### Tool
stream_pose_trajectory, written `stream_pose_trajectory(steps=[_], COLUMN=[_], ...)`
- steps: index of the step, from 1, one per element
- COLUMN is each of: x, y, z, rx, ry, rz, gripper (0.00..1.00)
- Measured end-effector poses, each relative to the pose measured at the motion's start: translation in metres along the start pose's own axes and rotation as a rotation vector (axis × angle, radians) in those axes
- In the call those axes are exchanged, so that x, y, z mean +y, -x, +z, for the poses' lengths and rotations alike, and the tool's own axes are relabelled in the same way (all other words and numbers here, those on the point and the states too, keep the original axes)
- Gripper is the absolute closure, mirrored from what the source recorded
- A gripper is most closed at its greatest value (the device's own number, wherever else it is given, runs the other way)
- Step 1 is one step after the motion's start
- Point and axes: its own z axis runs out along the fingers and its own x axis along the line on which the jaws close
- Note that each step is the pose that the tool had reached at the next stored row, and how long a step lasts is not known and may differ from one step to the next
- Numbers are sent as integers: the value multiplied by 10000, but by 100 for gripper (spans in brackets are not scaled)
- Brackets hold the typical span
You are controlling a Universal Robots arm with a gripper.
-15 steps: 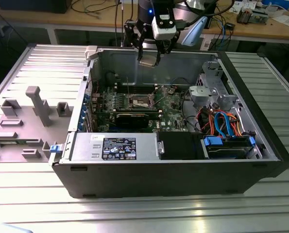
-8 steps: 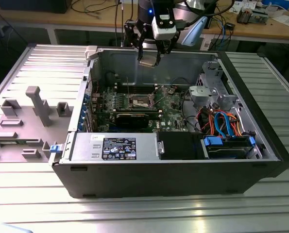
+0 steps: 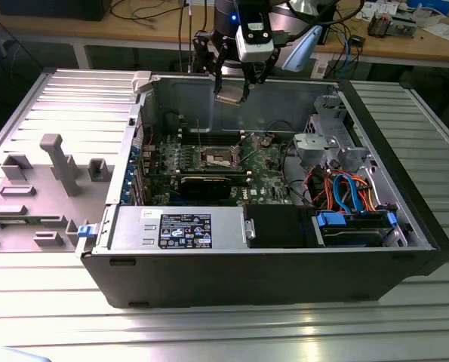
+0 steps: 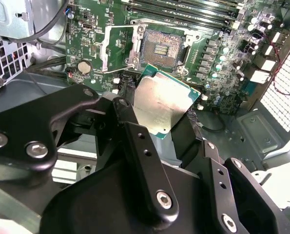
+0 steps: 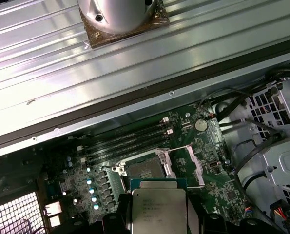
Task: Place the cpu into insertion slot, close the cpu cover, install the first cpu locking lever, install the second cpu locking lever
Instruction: 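Place the cpu into insertion slot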
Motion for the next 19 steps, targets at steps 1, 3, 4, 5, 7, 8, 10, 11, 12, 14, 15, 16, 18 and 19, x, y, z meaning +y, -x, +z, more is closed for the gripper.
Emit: stream_pose_trajectory(steps=[1,3,4,5,7,8,10,11,12,14,15,16,18,19], x=[0,0,0,0,0,-1,-1,-1,-2,-3,-3,-4,-5,-5], y=[0,0,0,0,0,0,0,0,1,1,1,1,1,1], z=[0,2,3,3,5,7,14,19,27,36,41,44,48,49], rx=[-7,-33,-42,-50,-73,-94,-130,-146,-169,-195,-209,-219,-239,-241], ry=[1,6,9,11,15,20,27,29,32,37,40,42,44,45], rz=[73,377,474,576,830,1066,1470,1653,1912,2208,2376,2500,2733,2755], gripper=[46,46,46,46,46,46,46,46,46,46,46,46,46,46])
